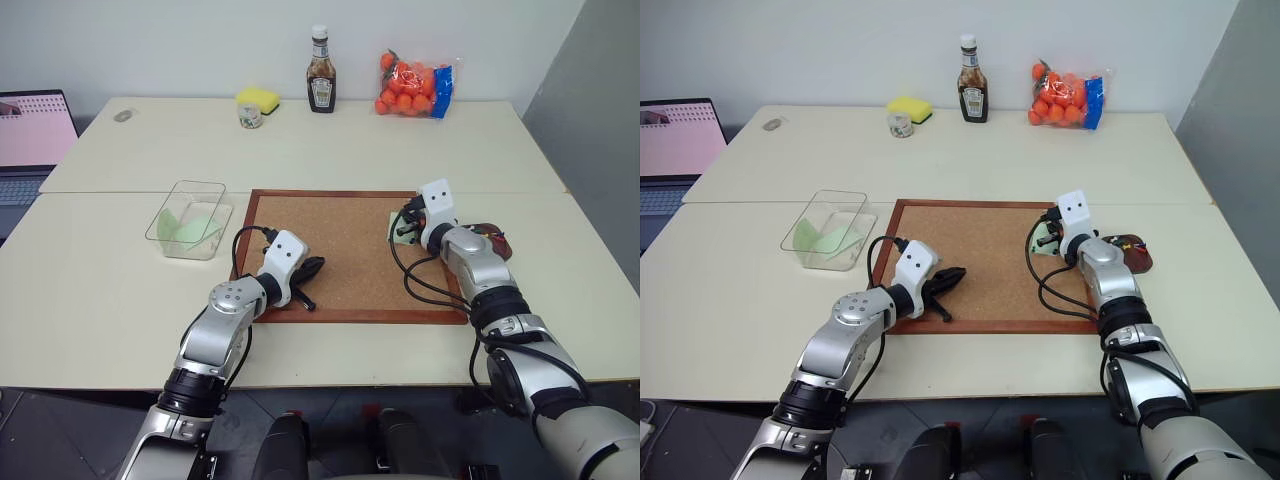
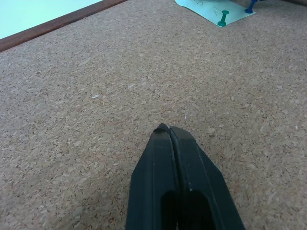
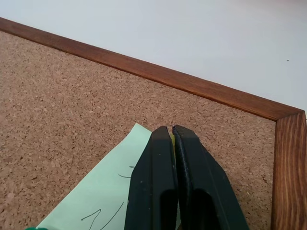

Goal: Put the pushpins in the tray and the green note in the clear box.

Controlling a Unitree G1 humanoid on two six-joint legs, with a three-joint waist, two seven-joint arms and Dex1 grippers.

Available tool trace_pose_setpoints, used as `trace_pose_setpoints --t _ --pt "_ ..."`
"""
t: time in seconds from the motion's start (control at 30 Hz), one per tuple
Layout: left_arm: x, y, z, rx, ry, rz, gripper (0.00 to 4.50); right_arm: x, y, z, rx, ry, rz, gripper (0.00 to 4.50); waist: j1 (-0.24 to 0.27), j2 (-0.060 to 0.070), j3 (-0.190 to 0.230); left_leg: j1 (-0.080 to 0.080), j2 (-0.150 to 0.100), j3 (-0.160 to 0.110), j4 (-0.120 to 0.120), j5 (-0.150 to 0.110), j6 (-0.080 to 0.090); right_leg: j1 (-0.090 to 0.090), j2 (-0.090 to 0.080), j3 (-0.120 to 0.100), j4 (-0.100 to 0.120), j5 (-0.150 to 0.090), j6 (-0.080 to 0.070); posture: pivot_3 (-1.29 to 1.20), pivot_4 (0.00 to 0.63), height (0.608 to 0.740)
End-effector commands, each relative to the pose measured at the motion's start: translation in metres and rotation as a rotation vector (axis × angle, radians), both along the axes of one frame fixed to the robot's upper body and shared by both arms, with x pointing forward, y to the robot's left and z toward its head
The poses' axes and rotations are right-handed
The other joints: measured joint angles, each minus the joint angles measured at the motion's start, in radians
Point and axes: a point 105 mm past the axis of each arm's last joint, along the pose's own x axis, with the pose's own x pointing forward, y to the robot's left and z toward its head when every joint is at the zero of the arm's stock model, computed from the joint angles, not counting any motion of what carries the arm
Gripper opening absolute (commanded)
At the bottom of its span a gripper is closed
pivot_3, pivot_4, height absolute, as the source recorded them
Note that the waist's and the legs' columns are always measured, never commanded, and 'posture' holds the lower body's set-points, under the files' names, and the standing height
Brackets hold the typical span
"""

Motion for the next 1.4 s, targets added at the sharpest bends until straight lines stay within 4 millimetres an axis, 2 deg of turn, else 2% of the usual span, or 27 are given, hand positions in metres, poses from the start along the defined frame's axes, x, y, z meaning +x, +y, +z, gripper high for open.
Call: trace_pose_setpoints --t 0.03,0.53,0.67,0.73,0.83,0.93,1.07,1.2,1.4 --pt "-0.005 -0.005 -0.007 0.009 0.021 -0.017 0.00 0.002 0.000 0.035 0.052 -0.132 0.005 0.07 0.000 0.000 0.000 0.000 0.000 0.000 0.000 0.000 0.000 0.000 0.000 0.000 0.000 0.000 0.000 0.00 0.150 0.740" --pt "-0.005 -0.007 -0.008 0.008 0.022 -0.021 0.00 -0.007 -0.014 0.050 0.085 -0.180 -0.030 0.07 0.000 0.000 0.000 0.000 0.000 0.000 0.000 0.000 0.000 0.000 0.000 0.000 0.000 0.000 0.000 0.00 0.150 0.740" --pt "-0.005 -0.007 -0.007 0.005 0.019 -0.020 0.00 -0.019 -0.034 0.060 0.090 -0.213 -0.073 0.07 0.003 0.000 0.000 0.000 0.000 0.000 0.000 0.000 0.000 0.000 0.000 0.000 0.000 0.000 0.000 0.00 0.150 0.740" --pt "-0.006 -0.008 -0.007 0.002 0.018 -0.019 0.00 -0.031 -0.057 0.062 0.084 -0.222 -0.138 0.07 0.003 0.000 0.000 0.000 0.000 0.000 0.000 0.000 0.000 0.000 -0.001 0.000 0.000 0.000 0.000 0.00 0.150 0.740" --pt "-0.007 -0.008 -0.008 -0.001 0.018 -0.021 0.00 -0.055 -0.096 0.055 0.048 -0.208 -0.249 0.07 0.013 0.000 0.000 -0.001 -0.001 -0.001 0.000 0.000 0.000 0.000 -0.001 -0.001 -0.001 0.000 0.000 0.00 0.150 0.740" --pt "-0.007 -0.009 -0.008 -0.003 0.016 -0.024 0.00 -0.069 -0.116 0.047 0.003 -0.180 -0.317 0.07 0.013 0.001 -0.001 -0.001 -0.001 0.000 0.000 0.000 0.000 0.000 -0.001 0.000 -0.001 0.000 0.000 0.00 0.150 0.740" --pt "-0.006 -0.010 -0.008 -0.001 0.014 -0.031 0.00 -0.077 -0.136 0.036 -0.033 -0.130 -0.390 0.07 -0.001 0.002 -0.001 0.001 0.000 0.001 0.000 0.000 0.000 0.000 0.000 0.001 0.000 -0.002 0.003 0.00 0.150 0.740" --pt "-0.004 -0.010 -0.007 0.000 0.010 -0.033 0.00 -0.078 -0.137 0.027 -0.037 -0.080 -0.382 0.07 0.000 0.002 -0.001 0.001 0.000 0.001 0.000 0.000 0.001 0.000 0.000 0.001 0.000 -0.002 0.005 0.00 0.150 0.740" --pt "-0.005 -0.010 -0.007 0.001 0.009 -0.030 0.00 -0.078 -0.123 0.021 -0.013 -0.037 -0.316 0.07 0.002 0.002 -0.001 0.001 -0.001 0.001 0.000 0.000 0.001 0.000 0.000 0.001 0.000 -0.002 0.005 0.00 0.150 0.740"
